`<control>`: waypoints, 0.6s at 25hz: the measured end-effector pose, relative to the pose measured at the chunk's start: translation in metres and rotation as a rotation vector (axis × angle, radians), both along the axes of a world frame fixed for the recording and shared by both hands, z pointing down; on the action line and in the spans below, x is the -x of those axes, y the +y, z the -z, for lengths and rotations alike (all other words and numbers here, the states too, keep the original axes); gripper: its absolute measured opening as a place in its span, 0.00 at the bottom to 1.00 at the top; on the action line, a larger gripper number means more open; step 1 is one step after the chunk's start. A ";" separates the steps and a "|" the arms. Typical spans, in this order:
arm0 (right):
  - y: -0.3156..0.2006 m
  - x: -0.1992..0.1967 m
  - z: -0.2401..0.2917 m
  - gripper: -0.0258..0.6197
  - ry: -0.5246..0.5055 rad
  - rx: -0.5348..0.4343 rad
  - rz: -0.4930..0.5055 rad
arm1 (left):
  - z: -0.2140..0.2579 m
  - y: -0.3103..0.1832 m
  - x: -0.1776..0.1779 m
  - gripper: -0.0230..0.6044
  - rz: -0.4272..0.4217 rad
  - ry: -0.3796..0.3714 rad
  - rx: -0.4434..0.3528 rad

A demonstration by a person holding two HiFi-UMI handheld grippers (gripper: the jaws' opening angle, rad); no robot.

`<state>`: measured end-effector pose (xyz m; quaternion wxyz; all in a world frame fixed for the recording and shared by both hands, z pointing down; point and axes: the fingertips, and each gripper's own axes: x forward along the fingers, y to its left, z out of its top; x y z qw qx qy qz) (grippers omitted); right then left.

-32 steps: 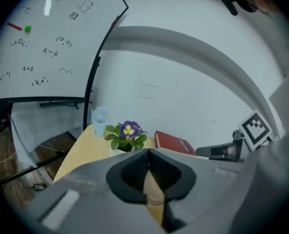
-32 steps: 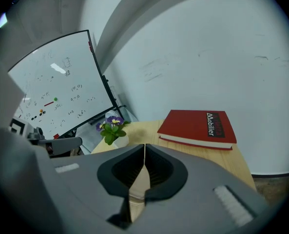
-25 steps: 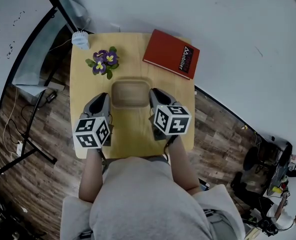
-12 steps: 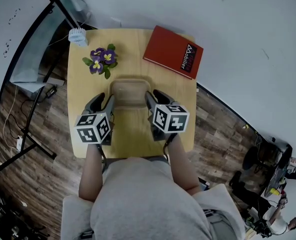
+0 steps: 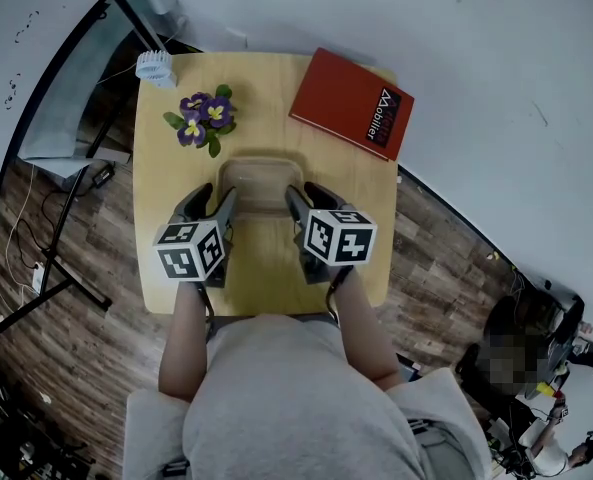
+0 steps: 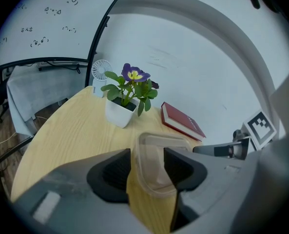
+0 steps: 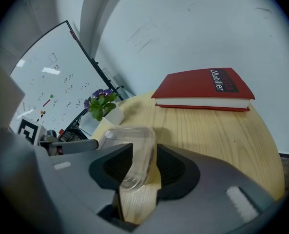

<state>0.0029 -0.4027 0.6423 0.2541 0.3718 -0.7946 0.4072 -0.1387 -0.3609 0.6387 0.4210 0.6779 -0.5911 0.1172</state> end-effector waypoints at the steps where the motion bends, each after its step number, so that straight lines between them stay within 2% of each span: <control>1: 0.001 0.000 -0.001 0.28 -0.001 0.003 0.003 | -0.001 -0.001 -0.001 0.37 0.000 0.001 0.000; 15: 0.000 0.006 0.000 0.29 0.001 -0.012 0.019 | 0.003 -0.006 -0.007 0.37 -0.020 -0.042 -0.024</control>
